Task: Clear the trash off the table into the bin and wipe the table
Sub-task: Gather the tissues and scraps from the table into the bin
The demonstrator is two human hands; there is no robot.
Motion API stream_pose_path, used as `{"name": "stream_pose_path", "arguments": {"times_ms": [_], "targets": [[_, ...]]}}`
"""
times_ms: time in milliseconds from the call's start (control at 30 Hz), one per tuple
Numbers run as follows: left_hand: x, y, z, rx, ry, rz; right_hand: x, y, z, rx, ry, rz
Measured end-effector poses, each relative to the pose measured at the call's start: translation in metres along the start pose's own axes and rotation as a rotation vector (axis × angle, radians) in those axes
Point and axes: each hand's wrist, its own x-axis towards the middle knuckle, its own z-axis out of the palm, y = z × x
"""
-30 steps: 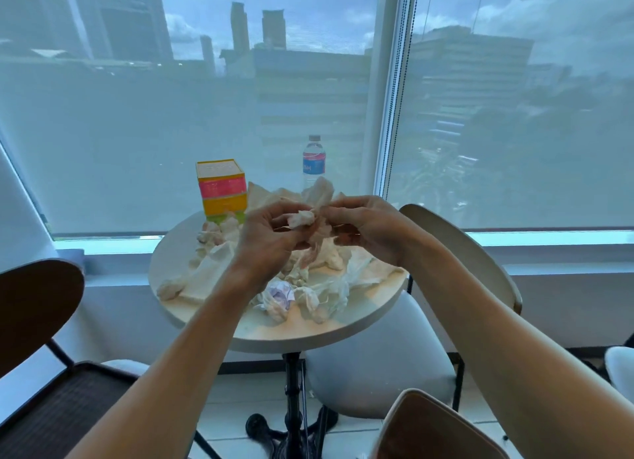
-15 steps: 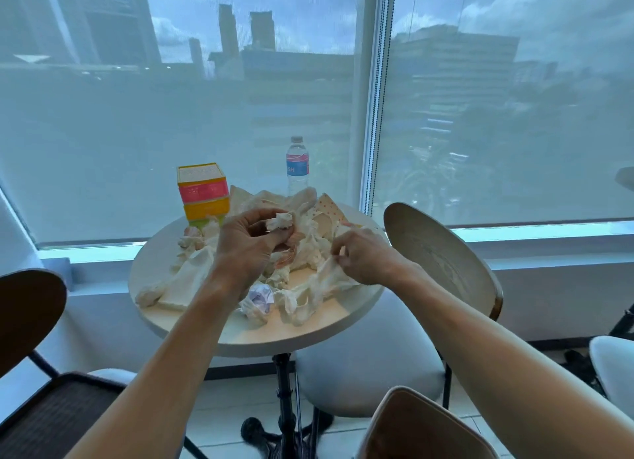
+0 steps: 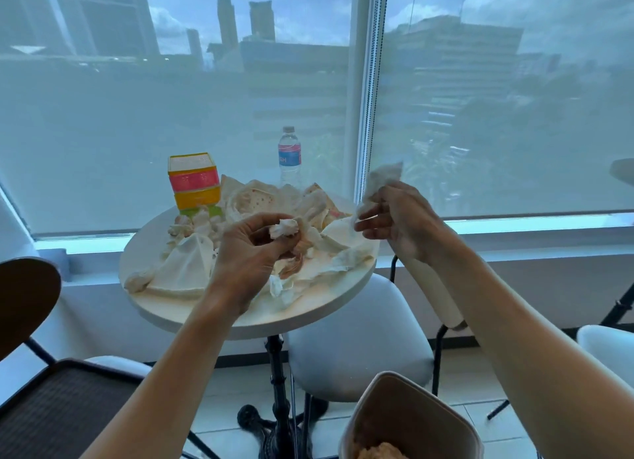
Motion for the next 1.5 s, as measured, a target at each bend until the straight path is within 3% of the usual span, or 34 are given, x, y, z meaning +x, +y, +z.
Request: {"name": "stream_pose_path", "arguments": {"times_ms": [133,333,633,933,1133,1333,1500], "targets": [[-0.021,-0.009,0.023,0.034,-0.067,0.016,-0.025,0.012,-0.024,0.116,0.012,0.137],[-0.046,-0.032,0.056,0.056,-0.163,-0.01,-0.045,0.058,-0.063,0.057,-0.006,0.177],[-0.086,-0.087,0.085,0.09,-0.205,-0.17,-0.072,0.15,-0.107,-0.289,-0.073,0.308],[-0.128,-0.165,0.111,0.321,-0.106,-0.444,-0.103,0.23,-0.116,-0.673,-0.221,0.438],[-0.151,-0.2,0.12,0.476,-0.116,-0.518,-0.099,0.226,-0.127,-0.654,-0.129,0.404],[-0.158,-0.209,0.12,0.589,-0.407,-0.64,-0.091,0.196,-0.12,-0.565,-0.108,0.295],[-0.141,-0.183,0.109,0.673,-0.408,-0.524,-0.078,0.161,-0.096,-0.536,-0.102,0.137]]}}
